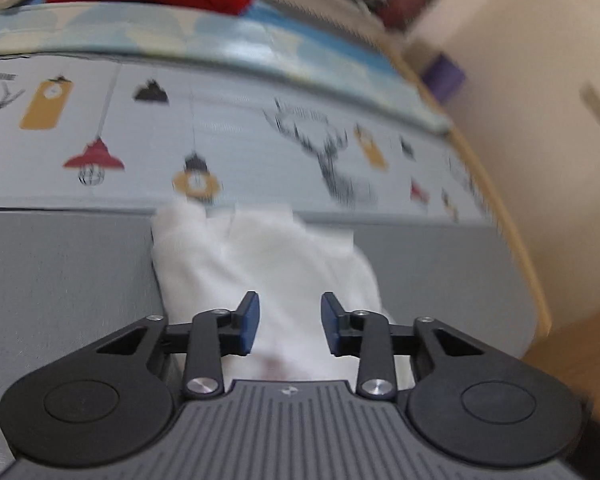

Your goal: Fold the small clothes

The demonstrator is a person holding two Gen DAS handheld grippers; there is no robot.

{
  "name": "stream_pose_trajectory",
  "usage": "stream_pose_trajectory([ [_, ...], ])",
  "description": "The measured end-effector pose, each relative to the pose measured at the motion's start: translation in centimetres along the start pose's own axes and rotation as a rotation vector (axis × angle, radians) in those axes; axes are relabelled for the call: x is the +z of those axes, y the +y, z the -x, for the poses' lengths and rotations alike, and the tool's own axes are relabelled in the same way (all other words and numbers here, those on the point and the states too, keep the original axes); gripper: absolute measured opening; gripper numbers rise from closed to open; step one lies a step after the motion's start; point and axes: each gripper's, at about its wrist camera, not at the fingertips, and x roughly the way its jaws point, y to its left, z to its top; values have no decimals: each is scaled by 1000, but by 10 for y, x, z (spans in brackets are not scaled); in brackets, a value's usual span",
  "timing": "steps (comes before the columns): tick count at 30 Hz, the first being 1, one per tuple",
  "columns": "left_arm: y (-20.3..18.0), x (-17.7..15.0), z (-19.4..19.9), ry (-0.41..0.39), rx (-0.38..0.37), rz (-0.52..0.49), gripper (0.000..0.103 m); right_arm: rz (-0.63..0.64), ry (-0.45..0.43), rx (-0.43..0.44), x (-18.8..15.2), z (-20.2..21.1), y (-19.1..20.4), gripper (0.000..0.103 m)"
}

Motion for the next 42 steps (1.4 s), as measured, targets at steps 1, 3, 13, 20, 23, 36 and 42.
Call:
stream_pose_trajectory([
  [1, -3, -4, -5, 35, -6, -37, 31, -42, -8, 24, 3, -2, -3, 32],
  [3, -9, -18, -10, 105, -28, -122, 31, -111, -19, 44, 6, -5, -7, 37],
  [13, -36, -84, -72, 411, 153, -481, 28, -128, 77, -339, 21, -23, -18, 14],
  [20, -2, -39, -30, 194, 113, -212, 30, -27, -158, -105, 115, 13, -11, 20],
  [23, 16, -29, -28, 158, 200, -135, 30, 128, -170, -7, 150, 4, 8, 35],
  [36, 63, -2, -8, 102, 321, 51, 33, 44, 73, 91, 157, -125, 18, 44],
  [42, 67, 6, -14, 76, 315, 102, 33, 26, 110, 109, 156, -142, 20, 3],
])
